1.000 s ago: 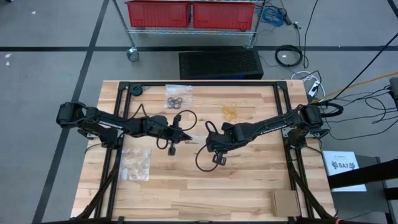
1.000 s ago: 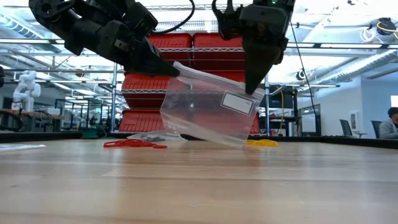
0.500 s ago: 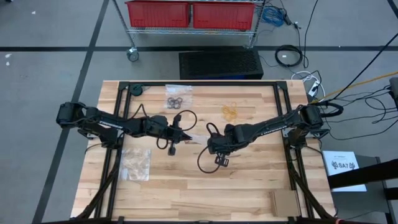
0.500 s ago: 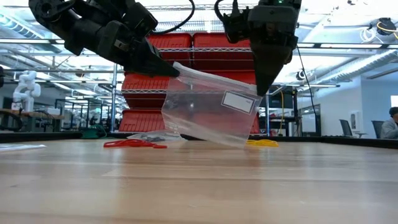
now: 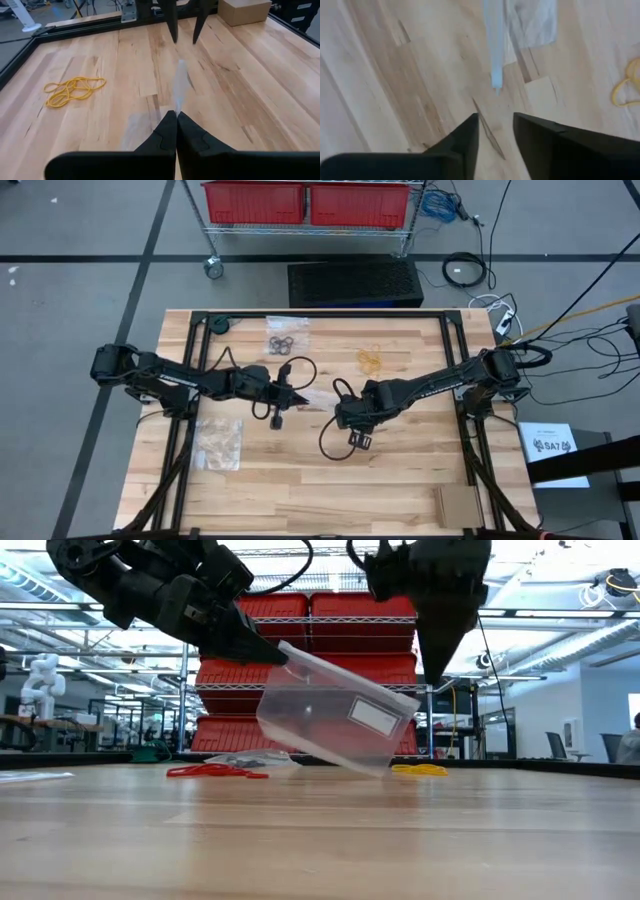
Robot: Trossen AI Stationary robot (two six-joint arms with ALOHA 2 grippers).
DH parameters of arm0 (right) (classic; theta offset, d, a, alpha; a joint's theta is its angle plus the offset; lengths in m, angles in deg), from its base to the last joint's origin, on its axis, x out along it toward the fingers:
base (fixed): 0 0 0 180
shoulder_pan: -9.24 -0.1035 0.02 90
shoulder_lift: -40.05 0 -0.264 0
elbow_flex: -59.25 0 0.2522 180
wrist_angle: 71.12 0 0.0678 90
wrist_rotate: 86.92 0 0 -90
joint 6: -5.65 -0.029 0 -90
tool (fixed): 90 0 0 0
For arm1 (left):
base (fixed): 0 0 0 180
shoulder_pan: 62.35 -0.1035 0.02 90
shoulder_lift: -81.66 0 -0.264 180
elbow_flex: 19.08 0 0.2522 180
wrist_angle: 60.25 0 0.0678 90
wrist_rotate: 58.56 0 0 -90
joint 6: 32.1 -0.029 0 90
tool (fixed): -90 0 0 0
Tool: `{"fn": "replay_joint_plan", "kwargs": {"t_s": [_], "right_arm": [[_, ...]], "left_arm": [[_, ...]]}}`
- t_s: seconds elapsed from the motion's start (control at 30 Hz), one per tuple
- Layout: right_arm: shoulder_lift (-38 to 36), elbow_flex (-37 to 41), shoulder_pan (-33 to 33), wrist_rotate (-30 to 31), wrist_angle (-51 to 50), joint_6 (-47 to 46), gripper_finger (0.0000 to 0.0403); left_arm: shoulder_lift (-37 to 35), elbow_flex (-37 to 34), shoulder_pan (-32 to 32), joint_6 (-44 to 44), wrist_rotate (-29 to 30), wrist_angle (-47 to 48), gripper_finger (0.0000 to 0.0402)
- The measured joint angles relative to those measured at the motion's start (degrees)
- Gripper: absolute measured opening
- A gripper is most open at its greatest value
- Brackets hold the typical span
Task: Sort rubber bands
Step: Open the bottom right transparent zip bag
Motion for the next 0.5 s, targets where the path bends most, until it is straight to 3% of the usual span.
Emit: {"fn": "replay_joint_plan", "kwargs": {"t_s": [0.13,0.23,0.33,0.5], "right_arm": [[0.00,-4.42,0.02,0.00,-2.40,0.51,0.0152],[0.00,-5.89,0.02,2.10,2.60,4.13,0.0153],[0.26,-5.93,0.01,4.63,10.43,8.81,0.0123],[1.05,-4.99,-1.04,15.33,17.13,13.84,0.0022]], "left_arm": [[0.00,-0.01,0.00,0.00,0.00,-0.04,0.0001],[0.00,0.00,0.00,0.00,-0.02,-0.11,0.0001],[0.00,0.00,0.01,0.00,-0.02,-0.09,0.0001],[0.00,0.00,0.04,0.07,-0.04,-0.10,0.0001]]}}
